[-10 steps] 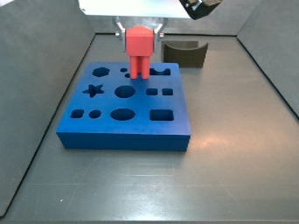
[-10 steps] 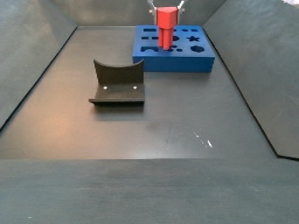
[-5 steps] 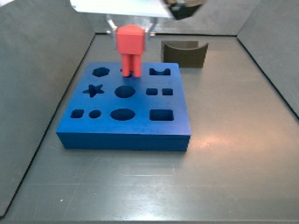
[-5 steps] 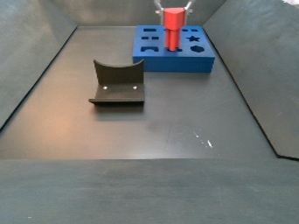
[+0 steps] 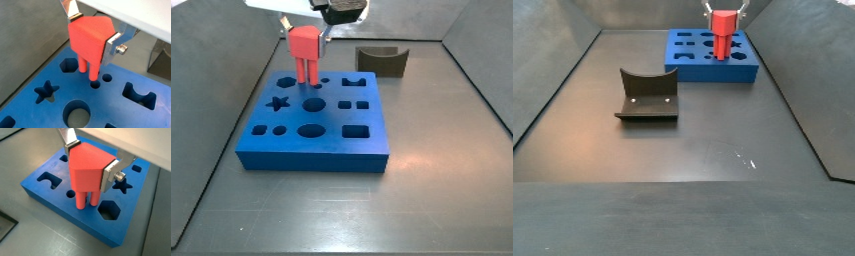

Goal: Insert the 3 prong object.

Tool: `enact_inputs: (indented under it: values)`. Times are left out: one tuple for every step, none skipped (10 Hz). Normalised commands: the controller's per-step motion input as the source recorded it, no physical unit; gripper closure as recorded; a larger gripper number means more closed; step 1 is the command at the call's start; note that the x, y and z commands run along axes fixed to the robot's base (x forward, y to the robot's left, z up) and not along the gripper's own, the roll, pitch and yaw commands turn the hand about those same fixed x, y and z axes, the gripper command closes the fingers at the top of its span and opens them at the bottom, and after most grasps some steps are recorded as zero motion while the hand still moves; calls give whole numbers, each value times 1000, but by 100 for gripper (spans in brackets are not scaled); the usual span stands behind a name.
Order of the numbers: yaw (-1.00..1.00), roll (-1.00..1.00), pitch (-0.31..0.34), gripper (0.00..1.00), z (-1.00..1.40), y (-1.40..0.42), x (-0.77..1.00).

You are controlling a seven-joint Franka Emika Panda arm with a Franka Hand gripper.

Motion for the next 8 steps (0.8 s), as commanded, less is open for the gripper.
enact_inputs:
  values:
    - [-351, -86, 0, 100, -86, 0, 191]
    - [-403, -93, 0, 100, -80, 0, 260]
    - [-489, -114, 0, 100, -74, 0, 246]
    - [-640, -147, 0, 100, -49, 0, 114]
    - [-869, -164, 0, 100, -66, 0, 46]
    - [-937, -116, 0, 100, -94, 0, 0]
    - [-971, -84, 0, 100, -86, 0, 0]
    - [-980, -50, 0, 100, -111, 0, 0]
